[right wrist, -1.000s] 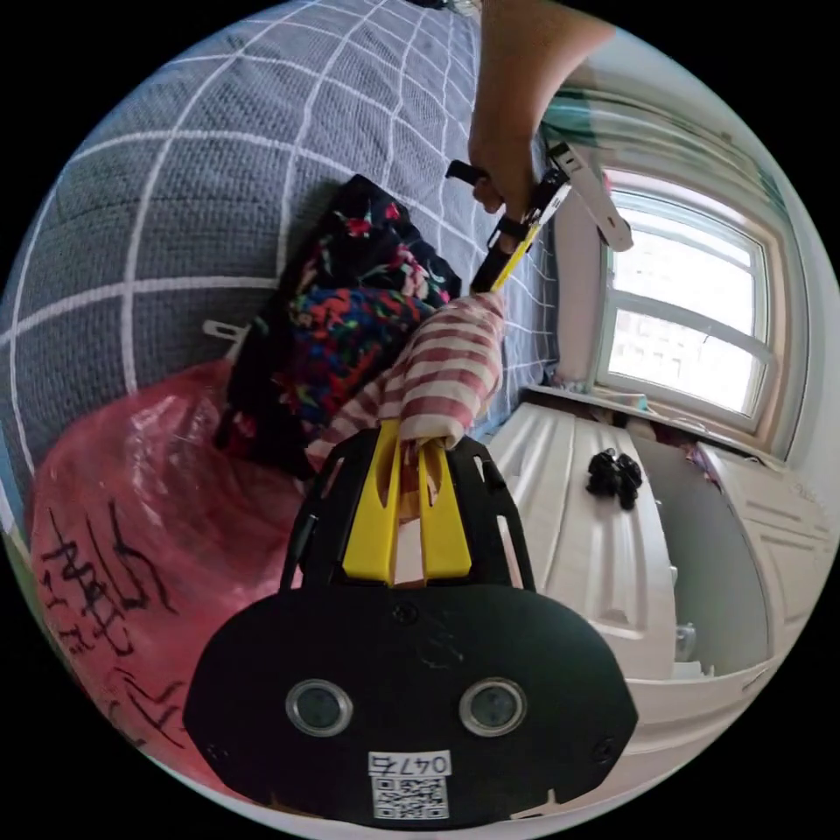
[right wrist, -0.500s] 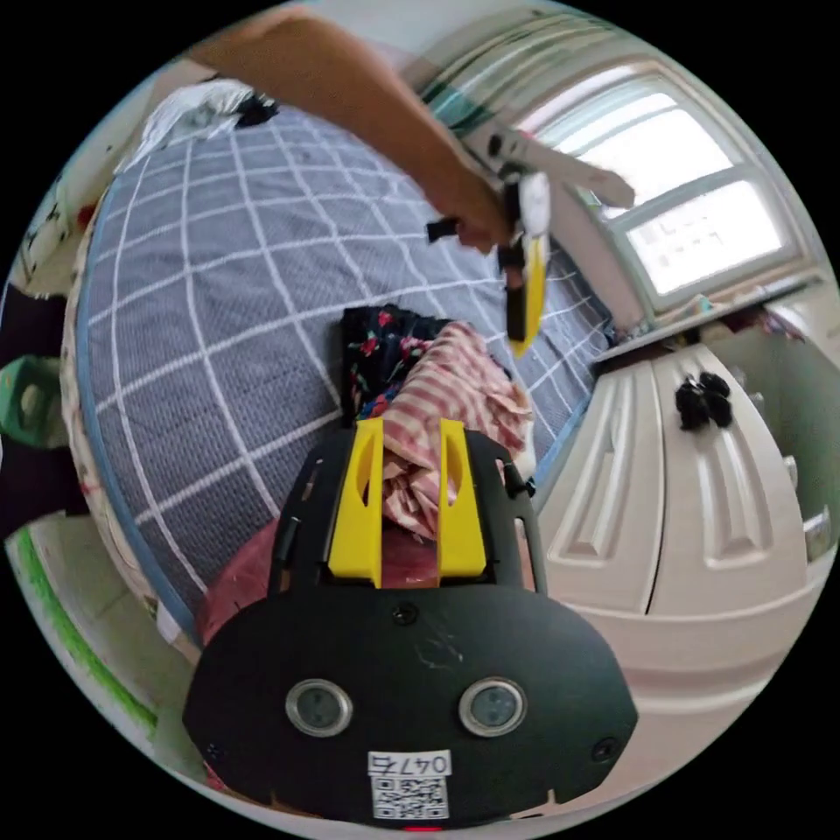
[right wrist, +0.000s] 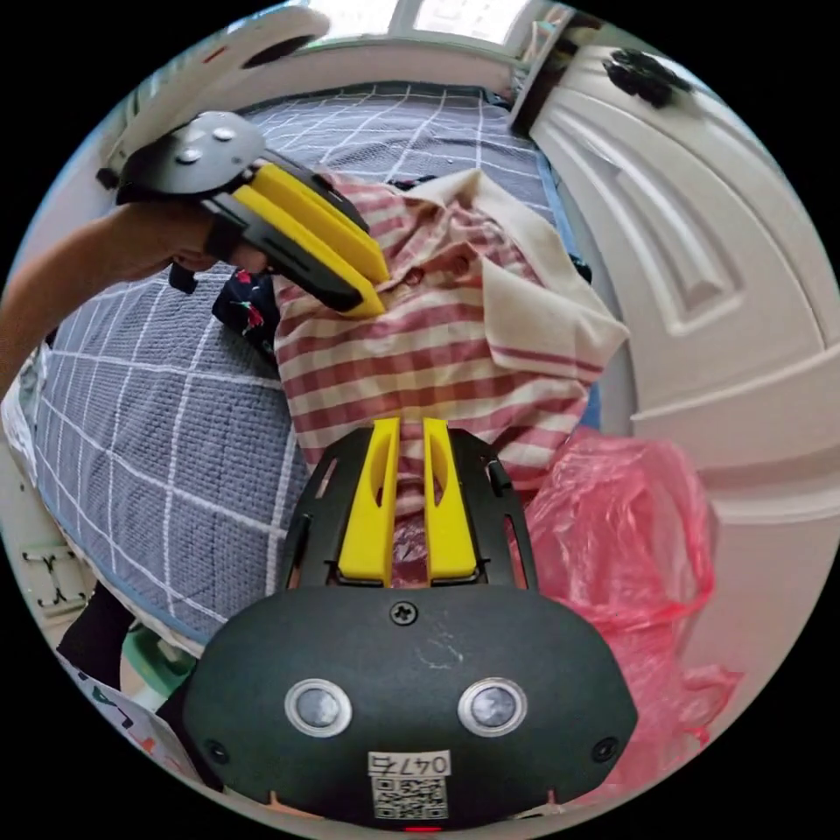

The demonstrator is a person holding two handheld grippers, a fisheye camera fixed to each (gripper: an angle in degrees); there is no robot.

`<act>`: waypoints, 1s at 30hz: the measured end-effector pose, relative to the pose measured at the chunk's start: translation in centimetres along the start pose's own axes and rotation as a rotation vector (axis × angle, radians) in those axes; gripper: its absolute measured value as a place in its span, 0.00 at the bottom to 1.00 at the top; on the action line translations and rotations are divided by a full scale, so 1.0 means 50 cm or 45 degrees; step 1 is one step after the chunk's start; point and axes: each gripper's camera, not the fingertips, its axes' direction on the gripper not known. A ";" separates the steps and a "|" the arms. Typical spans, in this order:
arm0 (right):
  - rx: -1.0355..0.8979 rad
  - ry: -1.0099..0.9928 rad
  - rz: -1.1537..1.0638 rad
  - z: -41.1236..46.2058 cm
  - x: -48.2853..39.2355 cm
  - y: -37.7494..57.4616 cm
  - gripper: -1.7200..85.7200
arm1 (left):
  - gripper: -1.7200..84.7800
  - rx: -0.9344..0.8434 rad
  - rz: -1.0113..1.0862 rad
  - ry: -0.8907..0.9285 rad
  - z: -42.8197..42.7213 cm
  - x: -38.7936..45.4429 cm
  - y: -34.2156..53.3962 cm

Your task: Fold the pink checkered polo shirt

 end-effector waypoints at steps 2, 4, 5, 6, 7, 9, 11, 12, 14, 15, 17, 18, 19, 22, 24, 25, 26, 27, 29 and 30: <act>0.064 -0.048 0.035 0.000 0.025 0.023 0.03 | 0.11 0.023 -0.021 -0.063 -0.018 0.009 0.013; 0.186 -0.064 0.080 -0.040 0.047 0.027 0.03 | 0.10 0.095 -0.084 -0.129 -0.060 0.001 0.029; 0.282 -0.082 0.115 -0.075 0.065 0.024 0.03 | 0.10 0.142 -0.139 -0.177 -0.091 -0.012 0.039; 0.323 -0.087 0.131 -0.091 0.073 0.020 0.03 | 0.10 0.158 -0.184 -0.230 -0.113 -0.029 0.045; 0.382 -0.087 0.153 -0.114 0.088 0.005 0.03 | 0.10 0.154 -0.199 -0.251 -0.119 -0.038 0.047; 0.382 -0.079 0.166 -0.119 0.110 -0.031 0.03 | 0.10 0.088 -0.246 -0.250 -0.109 -0.075 0.052; 0.265 -0.029 0.187 -0.070 0.135 -0.075 0.03 | 0.10 0.012 -0.285 -0.167 -0.064 -0.095 0.066; 0.228 -0.014 0.196 -0.051 0.140 -0.081 0.03 | 0.11 -0.048 -0.333 -0.158 -0.022 -0.105 0.087; 0.072 -0.050 0.225 0.037 0.158 -0.088 0.03 | 0.11 -0.094 -0.387 -0.182 0.040 -0.114 0.128; 0.052 -0.065 0.229 0.056 0.160 -0.086 0.03 | 0.11 -0.094 -0.435 -0.147 0.073 -0.122 0.156; 0.035 -0.111 0.249 0.096 0.164 -0.085 0.03 | 0.11 -0.061 -0.472 -0.102 0.099 -0.127 0.189; 0.044 -0.110 0.248 0.096 0.163 -0.085 0.03 | 0.10 -0.013 -0.494 -0.113 0.093 -0.123 0.210; 0.079 -0.112 0.247 0.083 0.159 -0.084 0.03 | 0.10 0.025 -0.507 -0.121 0.084 -0.119 0.222; 0.283 -0.145 0.292 0.009 0.139 -0.057 0.02 | 0.09 0.167 -0.497 -0.197 0.034 -0.076 0.284; 0.334 -0.141 0.308 -0.012 0.111 -0.044 0.02 | 0.08 0.078 -0.431 -0.270 0.053 -0.035 0.321; 0.330 -0.143 0.303 -0.009 0.088 -0.042 0.02 | 0.08 0.028 -0.412 -0.280 0.069 -0.027 0.328; 0.302 -0.120 0.294 0.009 0.062 -0.046 0.02 | 0.08 -0.088 -0.385 -0.295 0.111 -0.016 0.344; 0.268 -0.103 0.288 0.024 0.050 -0.052 0.02 | 0.06 -0.169 -0.374 -0.290 0.152 -0.007 0.364; 0.099 -0.091 0.237 0.099 0.009 -0.080 0.02 | 0.04 -0.182 -0.393 -0.308 0.176 0.004 0.406; 0.089 -0.076 0.232 0.106 -0.001 -0.083 0.02 | 0.03 -0.139 -0.436 -0.322 0.165 0.014 0.441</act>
